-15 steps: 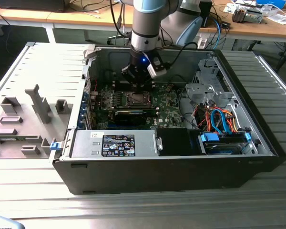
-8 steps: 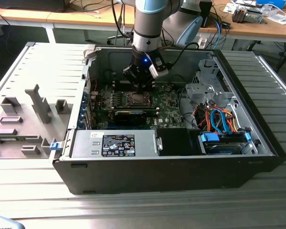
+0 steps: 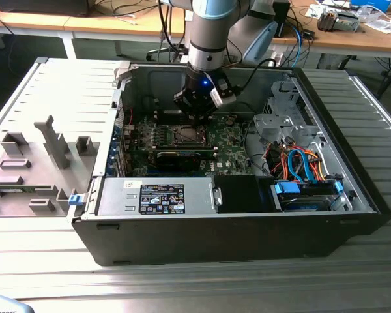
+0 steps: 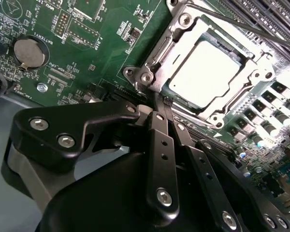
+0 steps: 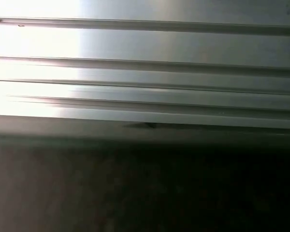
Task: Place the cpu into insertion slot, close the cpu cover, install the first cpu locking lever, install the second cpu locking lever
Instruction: 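Install the first cpu locking lever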
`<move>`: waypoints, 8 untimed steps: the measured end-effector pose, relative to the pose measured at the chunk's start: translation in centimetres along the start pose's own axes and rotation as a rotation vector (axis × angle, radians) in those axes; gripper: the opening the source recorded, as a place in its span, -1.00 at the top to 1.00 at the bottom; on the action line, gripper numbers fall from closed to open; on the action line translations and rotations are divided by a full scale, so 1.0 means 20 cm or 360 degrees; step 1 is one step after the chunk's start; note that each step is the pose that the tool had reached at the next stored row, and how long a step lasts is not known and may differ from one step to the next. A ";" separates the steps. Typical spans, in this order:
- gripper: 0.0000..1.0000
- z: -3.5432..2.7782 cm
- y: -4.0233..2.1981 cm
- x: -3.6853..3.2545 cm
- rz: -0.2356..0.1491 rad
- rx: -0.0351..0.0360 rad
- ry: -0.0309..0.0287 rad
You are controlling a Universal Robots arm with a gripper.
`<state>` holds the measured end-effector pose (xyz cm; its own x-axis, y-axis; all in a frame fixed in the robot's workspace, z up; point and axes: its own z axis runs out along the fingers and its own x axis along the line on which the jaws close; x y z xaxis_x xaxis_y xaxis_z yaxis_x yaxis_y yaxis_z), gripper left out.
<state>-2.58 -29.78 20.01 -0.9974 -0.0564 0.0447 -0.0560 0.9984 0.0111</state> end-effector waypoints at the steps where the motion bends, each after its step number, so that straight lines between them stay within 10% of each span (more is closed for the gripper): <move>1: 0.79 0.000 0.003 0.000 0.0000 -0.0001 0.00000; 8: 0.79 -0.028 0.009 0.000 -0.0001 -0.0003 -0.00003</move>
<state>-2.57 -29.60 20.58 -0.9974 -0.0569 0.0445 -0.0564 0.9983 0.0128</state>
